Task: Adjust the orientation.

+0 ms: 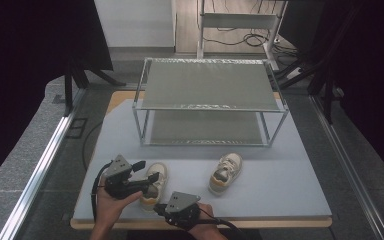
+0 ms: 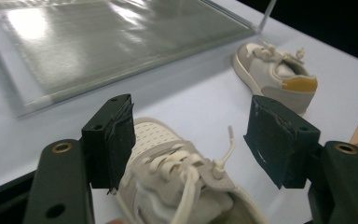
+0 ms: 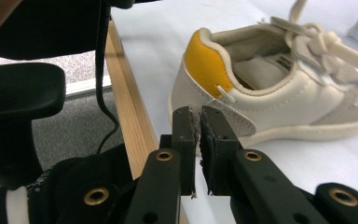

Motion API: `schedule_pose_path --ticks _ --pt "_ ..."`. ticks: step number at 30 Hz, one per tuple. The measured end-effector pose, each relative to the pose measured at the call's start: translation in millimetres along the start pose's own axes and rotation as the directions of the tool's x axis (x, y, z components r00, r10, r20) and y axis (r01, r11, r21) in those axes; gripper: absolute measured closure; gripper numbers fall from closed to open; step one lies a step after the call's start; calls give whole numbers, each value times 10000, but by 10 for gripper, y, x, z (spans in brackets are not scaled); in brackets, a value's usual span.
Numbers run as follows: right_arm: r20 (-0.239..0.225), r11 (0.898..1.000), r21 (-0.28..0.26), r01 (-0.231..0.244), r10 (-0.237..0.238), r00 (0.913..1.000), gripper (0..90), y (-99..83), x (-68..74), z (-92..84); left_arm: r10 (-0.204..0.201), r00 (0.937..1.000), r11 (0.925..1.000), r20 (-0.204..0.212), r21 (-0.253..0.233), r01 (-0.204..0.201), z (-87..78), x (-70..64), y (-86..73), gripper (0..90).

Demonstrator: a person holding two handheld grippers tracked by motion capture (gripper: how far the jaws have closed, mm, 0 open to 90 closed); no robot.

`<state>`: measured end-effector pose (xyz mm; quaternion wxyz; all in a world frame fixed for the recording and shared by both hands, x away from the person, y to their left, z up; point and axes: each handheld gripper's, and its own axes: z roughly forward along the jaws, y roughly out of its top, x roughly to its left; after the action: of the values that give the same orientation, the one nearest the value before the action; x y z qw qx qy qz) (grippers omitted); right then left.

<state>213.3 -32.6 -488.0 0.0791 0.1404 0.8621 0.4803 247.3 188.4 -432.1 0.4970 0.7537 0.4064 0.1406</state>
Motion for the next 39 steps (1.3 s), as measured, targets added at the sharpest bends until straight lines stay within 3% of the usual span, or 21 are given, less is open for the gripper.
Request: schedule_pose_path --ticks 4,7,9,13,15,18,27,28,29,35,37,39 --pt "305 9999 -94 82 -79 9995 811 25 51 21 -228 9996 9994 -165 -274 223 -114 26 -4 318" --pt "384 9997 -217 132 -123 9992 786 24 20 -66 -299 9992 9986 -252 -453 287 -154 51 24 318" --pt "667 9994 -334 98 -76 9977 746 8 -36 -174 -371 9991 9978 -218 -564 358 -160 70 45 318" --pt "1284 9965 -727 -411 502 9904 711 -37 -178 -431 -447 9990 9963 -45 -743 443 -157 100 74 319" --pt "1634 9932 -914 -717 860 9828 714 -71 -245 -551 -437 9990 9962 33 -748 438 -143 100 83 319" --pt "2227 9927 -918 -787 975 9700 731 -109 -322 -636 -317 9994 9971 115 -691 324 -120 83 97 322" --pt "3477 9941 -590 -910 1059 9316 877 -203 -520 -659 -161 9997 9990 200 -421 169 -44 38 116 322" --pt "3862 9948 -552 -857 1005 9169 896 -227 -539 -673 -177 9997 9988 176 -453 185 -48 34 119 323" --pt "4086 9954 -502 -815 949 9077 897 -247 -555 -679 -160 9997 9987 185 -485 169 -56 25 125 323" --pt "4500 9958 90 -913 775 8897 899 -334 -613 -661 -2 9997 9987 230 -504 14 -51 -22 150 323" --pt "4791 9963 340 -789 530 8761 899 -361 -630 -648 -20 9997 9991 231 -426 30 -26 -17 150 323" --pt "4805 9953 353 -903 623 8748 899 -388 -655 -653 -26 9997 9994 233 -346 34 0 -16 144 323"
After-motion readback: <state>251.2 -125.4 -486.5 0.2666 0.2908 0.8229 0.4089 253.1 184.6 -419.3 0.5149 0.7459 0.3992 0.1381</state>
